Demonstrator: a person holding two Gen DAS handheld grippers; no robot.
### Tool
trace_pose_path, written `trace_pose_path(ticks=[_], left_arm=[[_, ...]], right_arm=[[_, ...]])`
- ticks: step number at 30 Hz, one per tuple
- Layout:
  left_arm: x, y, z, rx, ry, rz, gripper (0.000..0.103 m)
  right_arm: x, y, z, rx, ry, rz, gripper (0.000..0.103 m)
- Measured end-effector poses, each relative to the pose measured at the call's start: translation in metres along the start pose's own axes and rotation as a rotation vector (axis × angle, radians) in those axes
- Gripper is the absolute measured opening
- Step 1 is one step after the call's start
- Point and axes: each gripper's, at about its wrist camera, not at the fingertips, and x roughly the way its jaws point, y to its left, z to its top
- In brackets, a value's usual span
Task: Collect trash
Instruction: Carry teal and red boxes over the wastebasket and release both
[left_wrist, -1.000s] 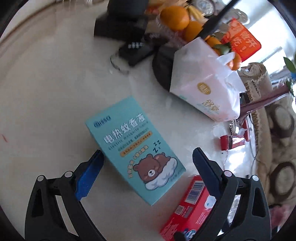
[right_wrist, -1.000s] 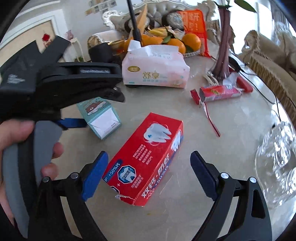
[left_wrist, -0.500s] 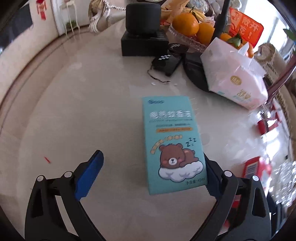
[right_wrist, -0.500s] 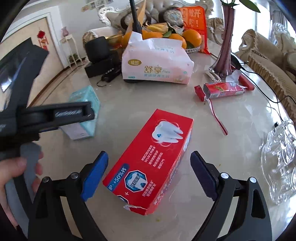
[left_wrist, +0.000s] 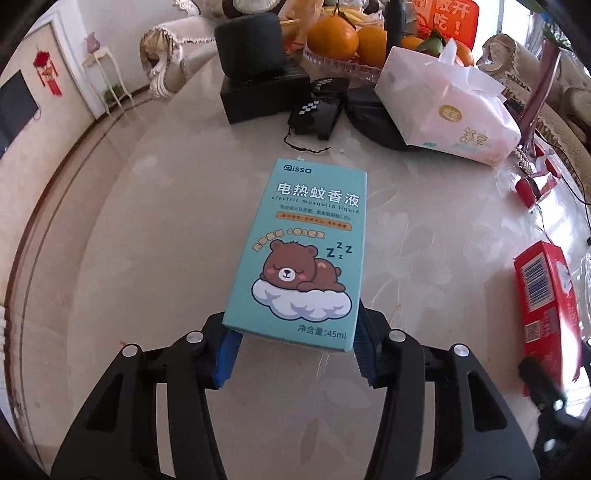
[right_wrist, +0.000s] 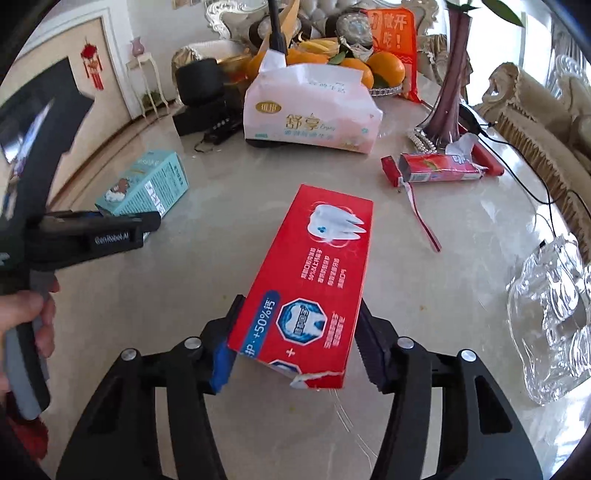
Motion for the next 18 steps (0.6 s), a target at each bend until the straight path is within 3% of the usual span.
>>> trace_pose_path(ticks=[6, 10, 15, 18], left_arm=[[-0.041, 0.008, -0.036, 0.016, -0.068, -0.055, 0.051], [-0.096, 0.014, -0.083, 0.038, -0.139, -0.096, 0.051], [-0.197, 0.018, -0.187, 0.097, -0.237, -0.172, 0.051], [-0.251, 0.016, -0.270, 0.140, -0.265, -0.196, 0.051]], right_arm=[[-0.024, -0.011, -0.025, 0.038, -0.002, 0.091, 0.051], [-0.089, -0.009, -0.054, 0.020, -0.085, 0.171, 0.051], [-0.180, 0.001, -0.122, -0.056, -0.159, 0.282, 0.051], [-0.234, 0.002, -0.193, -0.112, -0.155, 0.319, 0.052]])
